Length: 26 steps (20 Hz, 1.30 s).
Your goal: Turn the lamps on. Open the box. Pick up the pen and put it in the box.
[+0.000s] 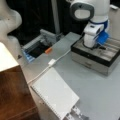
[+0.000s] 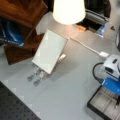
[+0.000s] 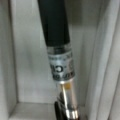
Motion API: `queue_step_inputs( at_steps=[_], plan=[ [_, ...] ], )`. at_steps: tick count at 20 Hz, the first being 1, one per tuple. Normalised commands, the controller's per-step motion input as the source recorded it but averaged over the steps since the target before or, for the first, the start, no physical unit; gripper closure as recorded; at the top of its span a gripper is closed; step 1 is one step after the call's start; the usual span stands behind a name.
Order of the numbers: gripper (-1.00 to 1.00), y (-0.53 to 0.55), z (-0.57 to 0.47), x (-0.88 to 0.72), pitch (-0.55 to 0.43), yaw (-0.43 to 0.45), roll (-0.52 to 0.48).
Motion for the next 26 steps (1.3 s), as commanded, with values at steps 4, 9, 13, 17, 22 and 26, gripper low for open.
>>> queue_step_inputs(
  at_steps=[4,9,13,17,22,26],
  plan=[
    [-1.0,-0.14,0.3,0.04,0.102,-0.076,-0.059],
    [-1.0,-0.28,0.31,0.08,0.143,-0.03,-0.002],
    [-1.0,-0.39,0.24,0.08,0.168,-0.004,0.061],
    [-1.0,-0.47,0.24,0.0,0.186,0.041,0.103],
    [-1.0,-0.47,0.2,-0.06,0.137,0.016,0.132],
    [-1.0,-0.37,0.11,-0.1,0.079,-0.14,0.115]
  ],
)
